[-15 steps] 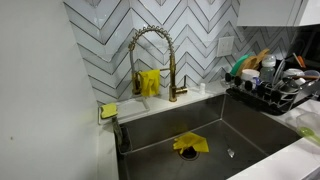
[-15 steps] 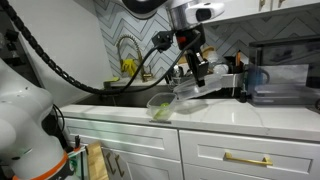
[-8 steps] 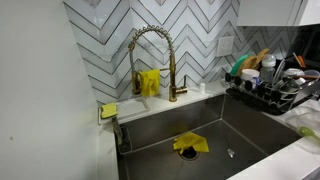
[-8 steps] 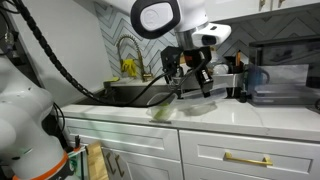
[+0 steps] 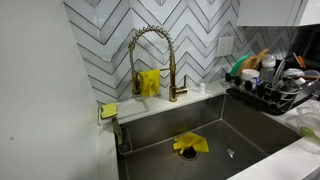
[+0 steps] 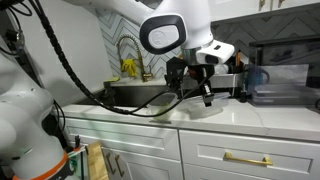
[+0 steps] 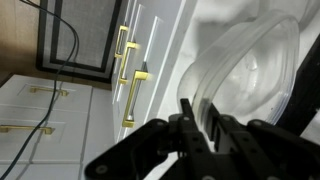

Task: Remove the lunchbox from the sink, put it on the counter, remove the lunchbox from the drying rack put it on the counter, put the lunchbox with a spoon in it in the lunchbox on the right and put them in the sink

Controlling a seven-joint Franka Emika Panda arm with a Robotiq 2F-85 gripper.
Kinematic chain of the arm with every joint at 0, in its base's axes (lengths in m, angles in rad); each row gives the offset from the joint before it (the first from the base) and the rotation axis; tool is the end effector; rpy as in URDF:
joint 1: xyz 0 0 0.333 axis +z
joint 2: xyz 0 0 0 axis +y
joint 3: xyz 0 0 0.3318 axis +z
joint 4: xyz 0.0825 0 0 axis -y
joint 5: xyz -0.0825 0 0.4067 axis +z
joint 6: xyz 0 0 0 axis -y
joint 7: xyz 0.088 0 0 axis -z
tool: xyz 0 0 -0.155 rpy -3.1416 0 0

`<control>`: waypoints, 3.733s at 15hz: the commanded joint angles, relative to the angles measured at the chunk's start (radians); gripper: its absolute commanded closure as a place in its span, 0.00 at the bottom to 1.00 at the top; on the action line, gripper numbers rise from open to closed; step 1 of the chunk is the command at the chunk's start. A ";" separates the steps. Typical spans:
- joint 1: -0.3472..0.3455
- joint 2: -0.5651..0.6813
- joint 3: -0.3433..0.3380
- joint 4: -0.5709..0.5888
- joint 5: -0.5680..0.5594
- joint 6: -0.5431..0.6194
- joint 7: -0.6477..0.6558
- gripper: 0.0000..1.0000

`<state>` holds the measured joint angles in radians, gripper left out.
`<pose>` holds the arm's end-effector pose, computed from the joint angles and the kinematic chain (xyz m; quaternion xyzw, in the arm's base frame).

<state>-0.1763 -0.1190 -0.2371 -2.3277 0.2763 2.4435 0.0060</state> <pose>0.4988 -0.2093 0.3655 -0.9411 0.2978 -0.1337 0.0887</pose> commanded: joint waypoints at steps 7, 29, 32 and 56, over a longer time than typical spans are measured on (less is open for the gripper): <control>-0.009 -0.049 0.051 0.024 -0.169 -0.102 0.139 0.13; 0.105 -0.063 0.116 0.032 -0.154 -0.424 -0.355 0.00; 0.115 -0.043 0.121 0.021 -0.167 -0.425 -0.439 0.16; 0.122 -0.203 0.135 0.075 -0.375 -0.516 -0.642 0.98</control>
<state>-0.0369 -0.2455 -0.0798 -2.2446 -0.0431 1.9564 -0.6530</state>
